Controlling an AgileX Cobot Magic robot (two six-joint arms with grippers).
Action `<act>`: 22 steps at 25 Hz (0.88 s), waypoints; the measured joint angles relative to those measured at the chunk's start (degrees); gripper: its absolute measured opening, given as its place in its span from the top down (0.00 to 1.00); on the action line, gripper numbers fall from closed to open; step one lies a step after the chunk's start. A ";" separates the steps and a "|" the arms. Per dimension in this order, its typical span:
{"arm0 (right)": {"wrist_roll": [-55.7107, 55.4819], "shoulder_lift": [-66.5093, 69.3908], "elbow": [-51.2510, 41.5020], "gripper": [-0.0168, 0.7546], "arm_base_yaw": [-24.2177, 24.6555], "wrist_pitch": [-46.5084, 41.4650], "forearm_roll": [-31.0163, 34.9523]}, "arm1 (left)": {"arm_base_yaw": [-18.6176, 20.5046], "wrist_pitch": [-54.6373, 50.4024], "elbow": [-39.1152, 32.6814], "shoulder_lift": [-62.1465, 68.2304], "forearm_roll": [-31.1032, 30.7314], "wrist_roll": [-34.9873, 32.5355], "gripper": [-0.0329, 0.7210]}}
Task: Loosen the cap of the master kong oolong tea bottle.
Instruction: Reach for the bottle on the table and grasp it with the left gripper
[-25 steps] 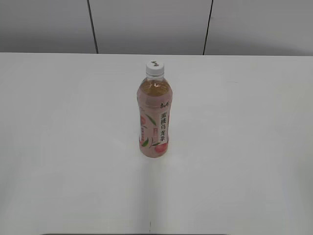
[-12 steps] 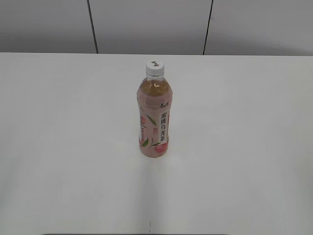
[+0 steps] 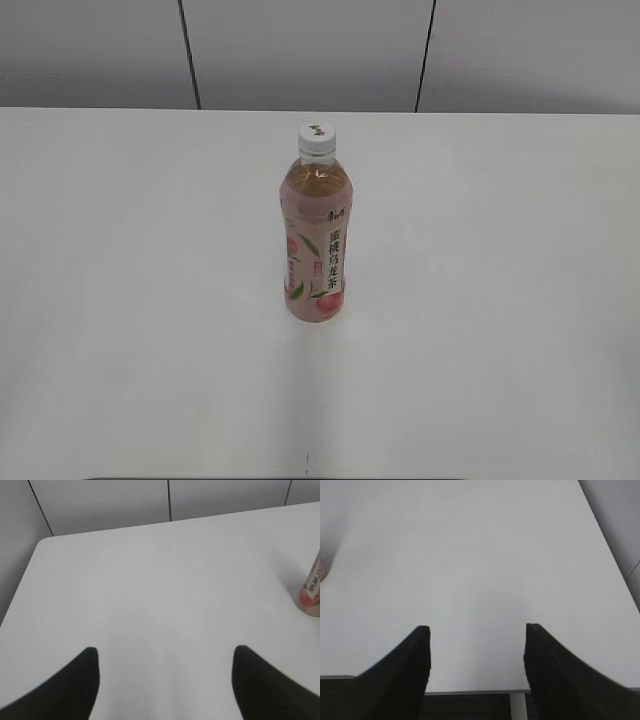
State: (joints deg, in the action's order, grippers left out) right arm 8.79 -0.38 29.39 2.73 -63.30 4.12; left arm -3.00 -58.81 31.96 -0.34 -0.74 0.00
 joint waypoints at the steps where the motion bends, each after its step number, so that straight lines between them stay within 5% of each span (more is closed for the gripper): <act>1: 0.00 0.00 0.00 0.39 0.00 0.00 0.00 | 0.00 0.00 0.00 0.00 0.00 0.00 0.30; 11: -0.12 0.00 0.00 0.39 0.00 0.00 0.00 | 0.00 0.00 0.00 0.00 0.18 0.00 0.30; 22: -0.12 0.00 0.00 0.39 0.00 -0.11 1.56 | 0.00 8.38 1.34 10.17 7.46 -4.23 0.30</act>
State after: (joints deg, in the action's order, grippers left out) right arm 8.67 -0.38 29.39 2.73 -63.41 5.68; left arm -3.00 -50.43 33.30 9.83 6.71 -4.23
